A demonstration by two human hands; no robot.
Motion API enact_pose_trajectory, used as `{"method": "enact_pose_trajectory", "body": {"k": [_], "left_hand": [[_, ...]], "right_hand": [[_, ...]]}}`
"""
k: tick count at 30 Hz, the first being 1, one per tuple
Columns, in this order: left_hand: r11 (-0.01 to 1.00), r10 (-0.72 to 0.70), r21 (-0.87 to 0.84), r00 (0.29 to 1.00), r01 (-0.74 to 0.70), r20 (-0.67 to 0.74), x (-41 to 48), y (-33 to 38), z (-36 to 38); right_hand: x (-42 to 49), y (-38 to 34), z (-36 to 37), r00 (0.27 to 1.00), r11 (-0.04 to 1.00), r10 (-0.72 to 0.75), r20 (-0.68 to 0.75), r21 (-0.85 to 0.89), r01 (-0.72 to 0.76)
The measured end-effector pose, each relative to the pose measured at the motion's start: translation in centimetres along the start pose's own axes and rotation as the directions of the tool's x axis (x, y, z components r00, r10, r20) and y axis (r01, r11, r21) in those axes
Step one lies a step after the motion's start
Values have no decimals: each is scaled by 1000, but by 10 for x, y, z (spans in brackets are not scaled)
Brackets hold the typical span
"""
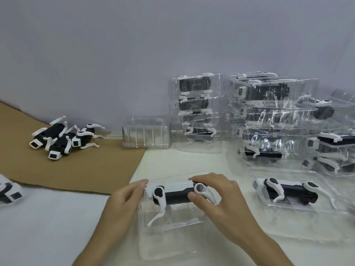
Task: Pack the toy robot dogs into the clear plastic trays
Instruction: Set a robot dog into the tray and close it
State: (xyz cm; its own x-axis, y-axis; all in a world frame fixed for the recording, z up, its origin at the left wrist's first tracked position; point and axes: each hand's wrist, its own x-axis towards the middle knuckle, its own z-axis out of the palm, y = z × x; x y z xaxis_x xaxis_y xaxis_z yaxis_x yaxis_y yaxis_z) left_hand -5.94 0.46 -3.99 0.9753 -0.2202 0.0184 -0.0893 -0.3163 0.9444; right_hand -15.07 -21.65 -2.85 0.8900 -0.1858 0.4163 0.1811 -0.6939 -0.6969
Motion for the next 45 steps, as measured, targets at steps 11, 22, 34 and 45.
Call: {"method": "enact_pose_trajectory", "body": {"k": [11, 22, 34, 45], "left_hand": [[943, -278, 198, 960, 268, 20, -9, 9, 1], [883, -170, -395, 957, 253, 233, -13, 12, 16], [878, -108, -459, 990, 137, 88, -11, 5, 17], [837, 25, -546, 995, 31, 94, -17, 6, 16]], "right_hand": [[6, 15, -7, 990, 992, 114, 88, 46, -119], [13, 20, -27, 986, 996, 77, 151, 33, -83], [11, 13, -34, 993, 996, 4, 121, -89, 6], [7, 4, -21, 996, 996, -76, -37, 53, 78]]}}
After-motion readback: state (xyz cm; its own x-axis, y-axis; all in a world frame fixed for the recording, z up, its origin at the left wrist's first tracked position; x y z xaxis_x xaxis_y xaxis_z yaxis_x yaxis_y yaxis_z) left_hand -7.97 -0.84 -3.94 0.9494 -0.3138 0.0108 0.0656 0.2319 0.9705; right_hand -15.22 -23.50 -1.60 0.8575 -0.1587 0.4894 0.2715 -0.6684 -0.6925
